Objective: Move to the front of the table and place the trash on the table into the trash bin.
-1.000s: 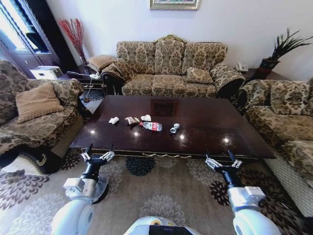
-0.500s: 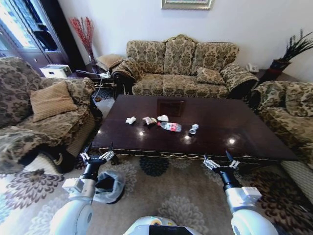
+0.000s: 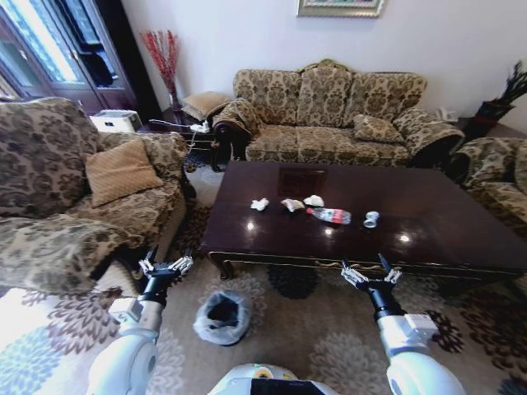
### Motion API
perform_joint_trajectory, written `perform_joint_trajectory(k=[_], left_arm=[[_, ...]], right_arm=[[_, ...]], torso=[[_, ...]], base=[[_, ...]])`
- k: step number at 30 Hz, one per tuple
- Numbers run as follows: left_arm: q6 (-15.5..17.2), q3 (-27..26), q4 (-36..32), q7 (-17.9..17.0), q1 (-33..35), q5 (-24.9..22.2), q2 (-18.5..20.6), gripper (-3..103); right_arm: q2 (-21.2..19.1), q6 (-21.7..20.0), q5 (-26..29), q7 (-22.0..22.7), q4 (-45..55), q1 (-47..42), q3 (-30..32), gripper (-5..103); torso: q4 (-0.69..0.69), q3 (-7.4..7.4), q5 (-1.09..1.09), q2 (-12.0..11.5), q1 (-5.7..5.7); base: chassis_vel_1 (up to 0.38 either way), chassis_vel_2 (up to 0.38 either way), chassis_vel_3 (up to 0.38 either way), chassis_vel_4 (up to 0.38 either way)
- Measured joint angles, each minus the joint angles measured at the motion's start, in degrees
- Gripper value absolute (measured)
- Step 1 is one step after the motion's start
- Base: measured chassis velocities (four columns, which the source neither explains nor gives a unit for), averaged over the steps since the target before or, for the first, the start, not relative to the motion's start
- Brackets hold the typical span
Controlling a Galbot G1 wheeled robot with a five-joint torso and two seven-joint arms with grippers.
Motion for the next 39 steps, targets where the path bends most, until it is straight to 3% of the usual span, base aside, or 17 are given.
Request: perform_joint_trajectory(k=[13, 17, 19, 21, 23, 27, 39], left_arm=[[-0.97, 1.05, 12.16, 2.85, -1.08, 0.29, 0.06, 100], [-1.04, 1.85, 18.40, 3.80, -3.43, 0.76, 0.10, 100], [-1.44, 2.59, 25.00, 4.29, -6.06, 2.63, 0.16, 100], [-1.13, 2.94, 26.43, 4.57, -6.66, 2.70, 0.22, 100], [2.24, 5.01, 31.26, 6.21, -8.72, 1.80, 0.70, 100], [3.64, 7.86, 36.93, 7.45, -11.12, 2.69, 0.99, 100], [3.65, 16.50, 51.44, 8.63, -16.79, 4.27, 1.96, 100]], right_arm=[[0.29, 0.24, 0.31, 0.36, -0.36, -0.12, 0.65, 100], [0.21, 0.41, 0.18, 0.39, -0.36, -0.29, 0.69, 100], [0.00, 0.43, 0.15, 0.42, -0.18, -0.25, 0.62, 100], [0.00, 0.43, 0.15, 0.44, -0.05, -0.27, 0.62, 100], [0.44, 0.74, 0.15, 0.83, 0.46, -0.99, 1.15, 100], [1.40, 2.04, 0.12, 1.09, 0.64, -2.53, 2.07, 100], [5.89, 5.18, -2.81, 2.10, 0.78, -5.60, 2.54, 100]], torso=[[-0.01, 0.00, 0.08, 0.00, 0.00], [0.02, 0.00, 0.08, 0.00, 0.00], [0.02, 0.00, 0.00, 0.00, 0.00], [0.02, 0.00, -0.01, 0.00, 0.00], [0.02, 0.00, 0.04, 0.00, 0.00], [0.00, 0.00, 0.06, 0.00, 0.00], [0.01, 0.00, 0.05, 0.00, 0.00]], base=[[0.061, 0.042, -0.059, -0.061], [-0.018, -0.015, 0.007, 0.002], [0.000, 0.000, 0.000, 0.000], [0.000, 0.000, 0.000, 0.000], [0.000, 0.000, 0.000, 0.000], [0.000, 0.000, 0.000, 0.000], [0.000, 0.000, 0.000, 0.000]])
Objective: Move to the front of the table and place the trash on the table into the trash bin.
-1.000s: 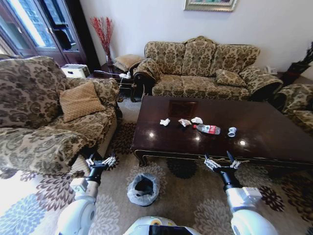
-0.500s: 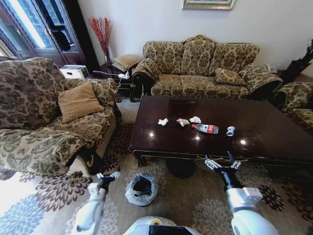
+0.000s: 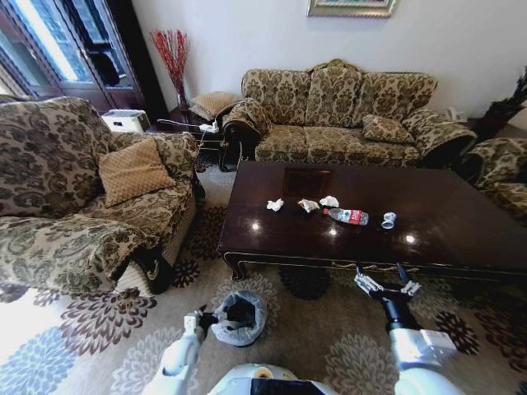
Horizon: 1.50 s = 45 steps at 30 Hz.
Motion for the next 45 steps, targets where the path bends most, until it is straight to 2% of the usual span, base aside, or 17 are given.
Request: perform_joint_trajectory(k=[10, 18, 19, 21, 24, 29, 30, 33, 37, 40, 45], left_arm=[[-0.08, 2.58, 10.83, -0.08, -4.92, 1.90, 0.17, 100], [-0.46, 2.64, 15.98, -0.22, -8.30, 2.02, 0.06, 100], [-0.53, 2.64, 16.49, -0.23, -8.66, 2.02, -0.01, 103], [-0.80, 2.63, 17.25, -0.23, -9.18, 2.02, -0.16, 100], [-1.73, 2.52, 19.10, -0.56, -10.36, 2.51, -0.82, 90], [-2.01, 2.41, 19.68, -0.56, -10.94, 2.90, -1.08, 81], [-2.13, 2.29, 19.99, -0.52, -11.20, 3.00, -1.20, 74], [-2.31, 2.10, 20.65, -0.48, -11.64, 3.13, -1.40, 70], [-3.05, 1.48, 21.53, -0.27, -12.11, 3.54, -1.87, 53], [-3.30, 1.26, 21.74, -0.17, -12.18, 3.56, -2.01, 49], [-3.69, 0.77, 21.98, -0.07, -12.26, 3.57, -2.20, 34]], right_arm=[[2.22, 2.61, -0.45, 1.12, 0.34, -2.01, 2.07, 100], [3.24, 5.14, -0.40, 1.17, 0.36, -3.52, 3.60, 100], [3.28, 5.37, -0.36, 1.18, 0.36, -3.66, 3.88, 100], [3.32, 5.63, -0.25, 1.20, 0.36, -3.87, 4.37, 100], [3.30, 6.12, 0.40, 1.30, 0.36, -4.26, 5.97, 100], [2.95, 6.48, 1.24, 1.38, 0.34, -4.68, 7.15, 100], [2.67, 6.61, 1.48, 1.40, 0.20, -4.82, 7.45, 100], [2.42, 6.69, 1.53, 1.44, 0.09, -4.86, 7.59, 100], [2.04, 6.48, 1.47, 1.60, 0.16, -4.58, 7.39, 100], [1.77, 6.10, 1.41, 1.75, 0.31, -4.29, 7.25, 100], [1.31, 5.37, 1.21, 2.01, 0.69, -3.97, 6.99, 100]], torso=[[0.00, 0.00, 0.00, 0.00, 0.00], [0.00, 0.00, -0.01, 0.00, 0.00], [0.00, 0.00, -0.01, 0.00, 0.00], [0.00, 0.00, 0.00, 0.00, 0.00], [0.00, 0.00, -0.01, 0.00, 0.00], [0.00, 0.00, 0.00, 0.00, 0.00], [0.00, 0.00, 0.00, 0.00, 0.00], [0.00, 0.00, 0.00, 0.00, 0.00], [-0.01, 0.00, 0.00, 0.00, 0.00], [0.00, 0.00, 0.00, 0.00, 0.00], [0.00, 0.00, -0.01, 0.00, 0.00]], base=[[0.000, 0.000, 0.000, 0.000], [0.000, 0.000, 0.000, 0.000], [0.000, 0.000, 0.000, 0.000], [0.000, 0.000, 0.000, 0.000], [0.000, 0.000, 0.000, 0.000], [0.000, 0.000, 0.000, 0.000], [0.000, 0.000, 0.000, 0.000], [0.000, 0.000, 0.000, 0.000], [0.000, 0.000, 0.000, 0.000], [0.000, 0.000, 0.000, 0.000], [0.000, 0.000, 0.000, 0.000]])
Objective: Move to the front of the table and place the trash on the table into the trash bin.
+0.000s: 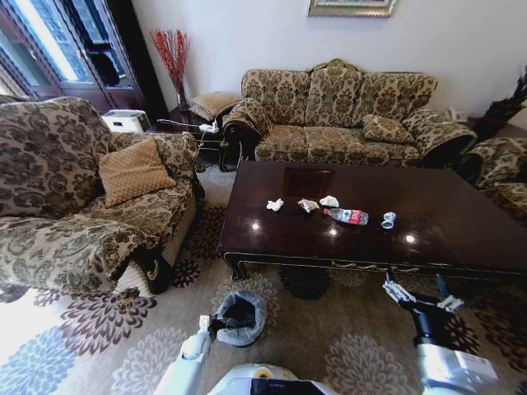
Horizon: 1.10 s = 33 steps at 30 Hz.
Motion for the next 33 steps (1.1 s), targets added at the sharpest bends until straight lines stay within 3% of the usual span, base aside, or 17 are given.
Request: perform_joint_trajectory(k=[4, 6, 7, 9, 11, 19, 26, 30, 31, 33], left_arm=[[-0.11, -0.51, 0.02, -0.03, 0.07, 0.01, -0.12, 22], [-0.15, -0.61, 0.03, -0.03, 0.12, 0.01, -0.15, 22], [-0.24, -0.82, 0.09, -0.06, 0.22, 0.00, -0.19, 15], [-0.29, -0.88, 0.11, -0.05, 0.27, 0.00, -0.20, 15], [-0.80, -1.02, 0.22, 0.12, 0.55, 0.01, -0.17, 4], [-1.35, -1.59, -1.50, 0.47, 2.09, -0.09, 0.29, 4], [-0.78, -2.89, -11.70, 0.62, 6.28, -1.08, 1.66, 4], [-0.14, -6.43, -25.31, -0.32, 11.20, 1.05, 3.66, 4], [-0.14, -6.43, -25.31, -0.32, 11.20, 1.05, 3.66, 4], [2.03, -8.17, -31.32, -0.27, 14.26, 1.23, 5.43, 4]], right_arm=[[-0.38, -0.88, -0.26, 0.51, 0.41, 0.36, -0.63, 100], [-0.43, -1.04, -0.36, 0.60, 0.46, 0.46, -0.82, 100], [-0.51, -1.40, -0.65, 0.83, 0.58, 0.75, -1.32, 100], [-0.52, -1.53, -0.81, 0.94, 0.66, 0.87, -1.60, 100], [-0.51, -1.98, -1.30, 1.16, 0.93, 1.14, -2.34, 100], [-0.97, -2.72, -1.73, 1.46, 1.18, 1.50, -2.79, 100], [-2.41, -4.02, -1.38, 1.85, 0.80, 2.77, -3.27, 100], [-5.78, -6.97, 0.08, 2.20, -0.67, 5.90, -4.16, 100], [-5.78, -6.97, 0.08, 2.20, -0.67, 5.90, -4.16, 100], [-8.14, -7.87, 0.94, 2.23, -1.84, 7.35, -4.32, 100]], torso=[[0.00, 0.00, 0.01, 0.00, 0.00], [0.00, 0.00, 0.01, 0.00, 0.00], [0.00, 0.00, 0.00, 0.00, 0.00], [0.00, 0.00, 0.00, 0.00, 0.00], [-0.01, 0.00, -0.01, 0.00, 0.00], [-0.02, 0.00, -0.04, 0.00, 0.00], [0.00, 0.00, 0.00, 0.00, 0.00], [0.00, 0.00, 0.00, 0.00, 0.00], [0.00, 0.00, 0.00, 0.00, 0.00], [0.01, 0.00, 0.02, 0.00, 0.00]], base=[[0.000, 0.000, 0.000, 0.000], [0.000, 0.000, 0.000, 0.000], [0.000, 0.000, 0.000, 0.000], [0.000, 0.000, 0.000, 0.000], [0.000, 0.000, 0.000, 0.000], [0.000, 0.000, 0.000, 0.000], [0.000, 0.000, 0.000, 0.000], [0.000, 0.000, 0.000, 0.000], [0.000, 0.000, 0.000, 0.000], [0.000, 0.000, 0.000, 0.000]])
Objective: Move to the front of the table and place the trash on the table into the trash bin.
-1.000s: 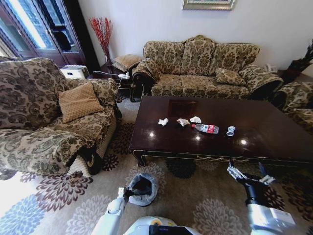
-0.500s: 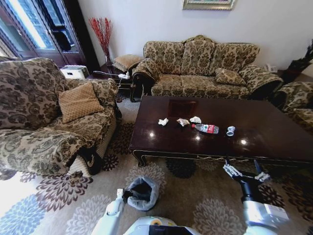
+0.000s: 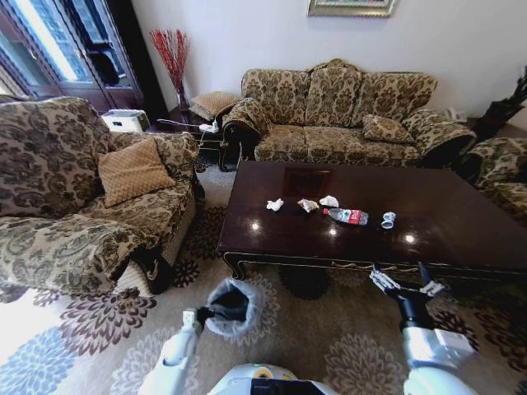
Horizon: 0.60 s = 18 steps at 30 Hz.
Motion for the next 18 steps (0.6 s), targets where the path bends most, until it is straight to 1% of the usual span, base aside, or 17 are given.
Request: perform_joint_trajectory(k=[1, 2, 4, 5, 6, 8, 9, 10, 12, 14, 15, 17, 18], left_arm=[[0.00, 0.00, 0.00, 0.00, 0.00, 0.00, 0.00, 4], [1.21, -0.82, -2.84, 0.42, 1.79, -0.35, 0.75, 4], [2.60, -2.44, -7.10, 1.25, 4.77, -0.84, 1.71, 4], [2.60, -2.44, -7.10, 1.25, 4.77, -0.84, 1.71, 4], [2.94, -3.61, -9.34, 1.51, 6.50, -1.01, 2.06, 4], [3.80, -6.78, -15.43, 1.81, 10.73, -1.34, 2.34, 4], [3.80, -6.78, -15.43, 1.81, 10.73, -1.34, 2.34, 4], [4.24, -7.84, -17.13, 1.83, 12.06, -1.45, 2.33, 4], [6.14, -10.47, -22.18, 1.80, 15.37, -1.63, 2.07, 4], [6.95, -12.98, -25.68, 0.81, 17.64, -2.50, 1.54, 4], [6.95, -12.98, -25.68, 0.81, 17.64, -2.50, 1.54, 4], [6.98, -16.06, -29.19, -0.24, 19.51, -4.24, 0.74, 4], [6.98, -17.68, -31.00, -0.54, 20.25, -5.31, 0.40, 4]], right_arm=[[0.00, 0.00, 0.00, 0.00, 0.00, 0.00, 0.00, 100], [-1.12, -0.48, 0.61, 0.00, -0.62, 0.62, -0.03, 100], [-2.63, -1.19, 1.71, -0.07, -1.50, 1.81, -0.05, 100], [-2.63, -1.19, 1.71, -0.07, -1.50, 1.81, -0.05, 100], [-3.24, -1.59, 2.33, -0.15, -1.92, 2.33, -0.08, 100], [-4.51, -2.34, 3.71, -0.41, -3.13, 3.85, -0.29, 100], [-4.51, -2.34, 3.71, -0.41, -3.13, 3.85, -0.29, 100], [-4.83, -2.40, 3.96, -0.61, -3.68, 4.36, -0.42, 100], [-5.55, -2.35, 4.27, -1.07, -5.37, 5.44, -0.79, 100], [-6.08, -2.11, 4.52, -1.74, -7.05, 6.34, -0.98, 100], [-6.08, -2.11, 4.52, -1.74, -7.05, 6.34, -0.98, 100], [-6.56, -2.04, 4.86, -2.40, -8.25, 7.26, -1.15, 100], [-6.81, -2.04, 5.03, -2.65, -8.75, 7.80, -1.24, 100]], torso=[[0.00, 0.00, 0.00, 0.00, 0.00], [0.00, 0.00, -0.02, 0.00, 0.00], [-0.01, 0.00, -0.04, 0.00, 0.00], [-0.01, 0.00, -0.04, 0.00, 0.00], [-0.02, 0.00, -0.03, 0.00, 0.00], [-0.01, 0.00, -0.02, 0.00, 0.00], [-0.01, 0.00, -0.02, 0.00, 0.00], [-0.01, 0.00, -0.02, 0.00, 0.00], [-0.01, 0.00, -0.03, 0.00, 0.00], [-0.03, 0.00, -0.03, 0.00, 0.00], [-0.03, 0.00, -0.03, 0.00, 0.00], [-0.02, 0.00, -0.03, 0.00, 0.00], [0.00, 0.00, -0.01, 0.00, 0.00]], base=[[0.000, 0.000, 0.000, 0.000], [0.000, 0.000, 0.000, 0.000], [0.000, 0.000, 0.000, 0.000], [0.000, 0.000, 0.000, 0.000], [0.000, 0.000, 0.000, 0.000], [0.000, 0.000, 0.000, 0.000], [0.000, 0.000, 0.000, 0.000], [0.000, 0.000, 0.000, 0.000], [0.000, 0.000, 0.000, 0.000], [0.000, 0.000, 0.000, 0.000], [0.000, 0.000, 0.000, 0.000], [0.000, 0.000, 0.000, 0.000], [0.000, 0.000, 0.000, 0.000]])
